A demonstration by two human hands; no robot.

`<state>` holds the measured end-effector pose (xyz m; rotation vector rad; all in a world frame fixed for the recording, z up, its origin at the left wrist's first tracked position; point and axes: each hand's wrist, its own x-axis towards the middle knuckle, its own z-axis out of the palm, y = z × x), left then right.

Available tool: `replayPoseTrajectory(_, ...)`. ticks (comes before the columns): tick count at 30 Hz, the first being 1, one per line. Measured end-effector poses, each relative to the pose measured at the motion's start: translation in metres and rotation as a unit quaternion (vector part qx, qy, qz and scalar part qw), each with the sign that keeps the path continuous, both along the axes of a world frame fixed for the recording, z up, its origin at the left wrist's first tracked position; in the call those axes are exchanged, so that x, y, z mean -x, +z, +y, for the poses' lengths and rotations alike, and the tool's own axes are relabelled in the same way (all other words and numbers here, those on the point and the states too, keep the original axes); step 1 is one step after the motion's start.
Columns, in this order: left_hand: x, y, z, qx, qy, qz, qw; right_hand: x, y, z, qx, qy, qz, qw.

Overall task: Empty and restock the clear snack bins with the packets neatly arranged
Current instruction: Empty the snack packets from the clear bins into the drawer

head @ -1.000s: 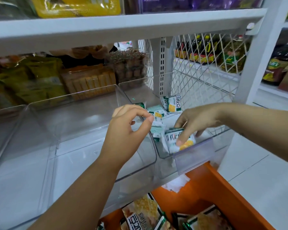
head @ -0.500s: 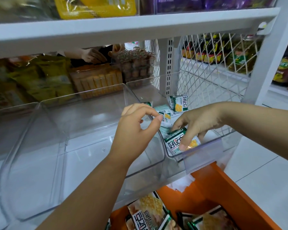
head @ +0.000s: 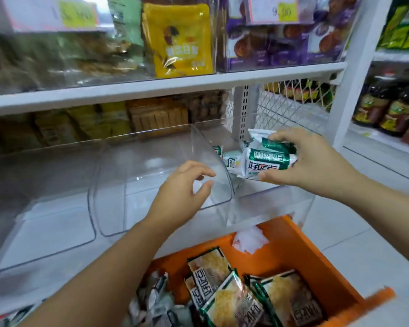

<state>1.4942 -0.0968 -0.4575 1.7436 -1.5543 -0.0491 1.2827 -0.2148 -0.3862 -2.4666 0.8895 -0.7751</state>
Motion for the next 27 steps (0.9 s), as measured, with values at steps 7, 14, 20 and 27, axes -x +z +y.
replayPoseTrajectory(7,-0.038,-0.003,0.166,-0.106,0.054,-0.212,0.970,-0.039,-0.064,0.121,-0.038,0.189,0.082,0.978)
replayPoseTrajectory(14,-0.105,-0.043,0.291,-0.194,0.208,-0.309,0.907,-0.141,-0.153,0.213,-0.074,0.243,0.233,0.939)
replayPoseTrajectory(20,-0.106,-0.068,0.295,-0.165,0.225,-0.337,0.899,-0.211,-0.208,0.256,-0.122,0.296,0.286,0.903)
replayPoseTrajectory(27,-0.104,-0.072,0.289,-0.126,0.240,-0.315,0.910,-0.197,-0.164,0.238,-0.128,0.309,0.210,0.919)
